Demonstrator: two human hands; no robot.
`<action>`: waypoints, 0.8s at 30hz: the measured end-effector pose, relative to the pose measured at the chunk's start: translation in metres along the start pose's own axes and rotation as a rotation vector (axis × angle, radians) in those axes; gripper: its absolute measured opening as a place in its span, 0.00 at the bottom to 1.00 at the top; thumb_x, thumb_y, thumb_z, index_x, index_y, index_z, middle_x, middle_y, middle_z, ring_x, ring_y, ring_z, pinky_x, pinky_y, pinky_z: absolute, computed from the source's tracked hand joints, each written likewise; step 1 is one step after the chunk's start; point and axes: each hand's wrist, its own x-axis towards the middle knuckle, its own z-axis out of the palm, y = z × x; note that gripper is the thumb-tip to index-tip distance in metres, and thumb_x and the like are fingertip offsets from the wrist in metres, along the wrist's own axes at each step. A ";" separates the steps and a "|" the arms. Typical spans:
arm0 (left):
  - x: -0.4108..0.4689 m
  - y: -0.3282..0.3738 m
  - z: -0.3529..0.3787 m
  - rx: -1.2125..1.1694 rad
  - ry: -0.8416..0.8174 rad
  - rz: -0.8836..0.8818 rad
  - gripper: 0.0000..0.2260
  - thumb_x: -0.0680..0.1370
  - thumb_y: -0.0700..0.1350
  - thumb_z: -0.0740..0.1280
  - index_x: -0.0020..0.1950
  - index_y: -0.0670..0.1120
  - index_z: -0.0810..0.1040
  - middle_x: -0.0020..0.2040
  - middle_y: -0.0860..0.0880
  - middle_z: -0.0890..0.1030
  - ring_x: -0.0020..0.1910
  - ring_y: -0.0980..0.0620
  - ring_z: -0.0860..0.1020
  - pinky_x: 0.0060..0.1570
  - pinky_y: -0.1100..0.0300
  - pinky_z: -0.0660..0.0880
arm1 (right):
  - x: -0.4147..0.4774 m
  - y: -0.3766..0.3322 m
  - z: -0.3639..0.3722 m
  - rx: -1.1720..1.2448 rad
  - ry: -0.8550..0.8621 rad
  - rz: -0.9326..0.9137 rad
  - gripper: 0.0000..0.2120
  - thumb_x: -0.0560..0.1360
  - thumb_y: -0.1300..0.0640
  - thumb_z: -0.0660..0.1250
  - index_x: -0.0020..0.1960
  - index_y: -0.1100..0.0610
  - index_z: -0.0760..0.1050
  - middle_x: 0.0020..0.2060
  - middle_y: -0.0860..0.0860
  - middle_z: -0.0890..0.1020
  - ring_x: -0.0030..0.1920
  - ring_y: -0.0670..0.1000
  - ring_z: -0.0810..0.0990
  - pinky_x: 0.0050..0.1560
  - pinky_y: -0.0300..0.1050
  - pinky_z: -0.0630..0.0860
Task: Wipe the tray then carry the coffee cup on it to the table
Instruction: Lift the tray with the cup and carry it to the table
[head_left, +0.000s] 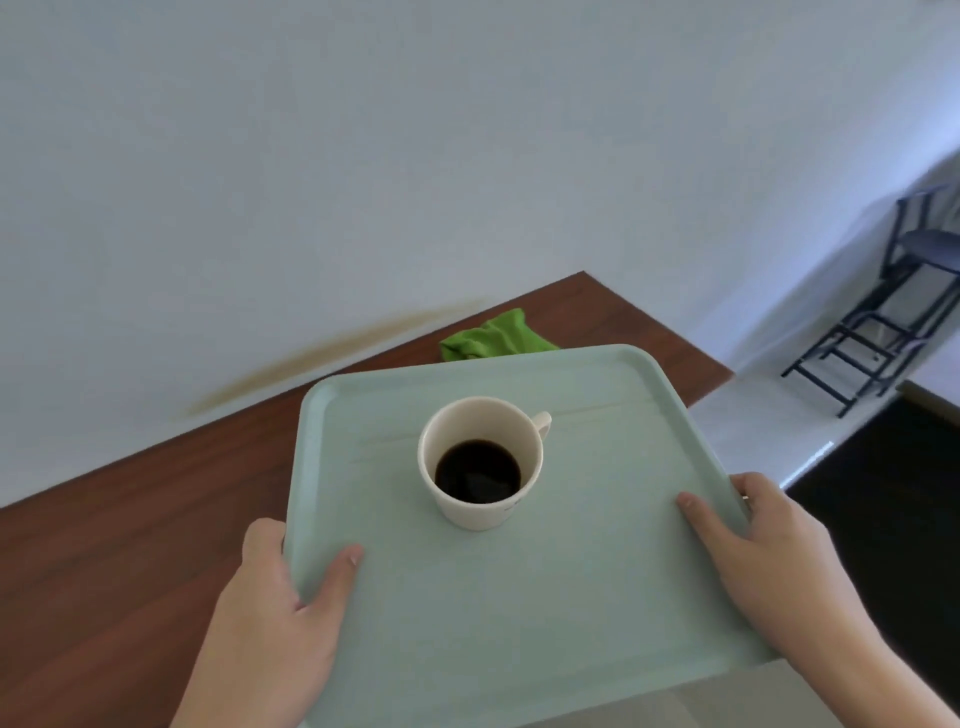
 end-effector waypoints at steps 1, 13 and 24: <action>0.000 0.009 0.012 -0.002 -0.023 0.002 0.14 0.72 0.56 0.73 0.44 0.52 0.70 0.34 0.49 0.83 0.32 0.57 0.81 0.32 0.55 0.73 | 0.005 0.010 -0.010 0.005 0.005 0.017 0.20 0.73 0.37 0.65 0.57 0.50 0.74 0.44 0.48 0.81 0.39 0.49 0.81 0.39 0.51 0.80; -0.003 0.163 0.174 0.016 -0.215 0.174 0.14 0.72 0.56 0.74 0.44 0.51 0.72 0.37 0.50 0.83 0.36 0.53 0.82 0.33 0.54 0.73 | 0.073 0.138 -0.143 0.116 0.180 0.171 0.13 0.75 0.41 0.65 0.55 0.47 0.72 0.42 0.44 0.81 0.38 0.46 0.82 0.36 0.52 0.82; -0.014 0.282 0.311 0.035 -0.473 0.307 0.15 0.71 0.51 0.76 0.43 0.47 0.72 0.37 0.46 0.81 0.38 0.44 0.79 0.36 0.51 0.71 | 0.082 0.242 -0.221 0.161 0.396 0.424 0.09 0.75 0.41 0.65 0.49 0.45 0.71 0.41 0.43 0.80 0.39 0.46 0.81 0.35 0.53 0.82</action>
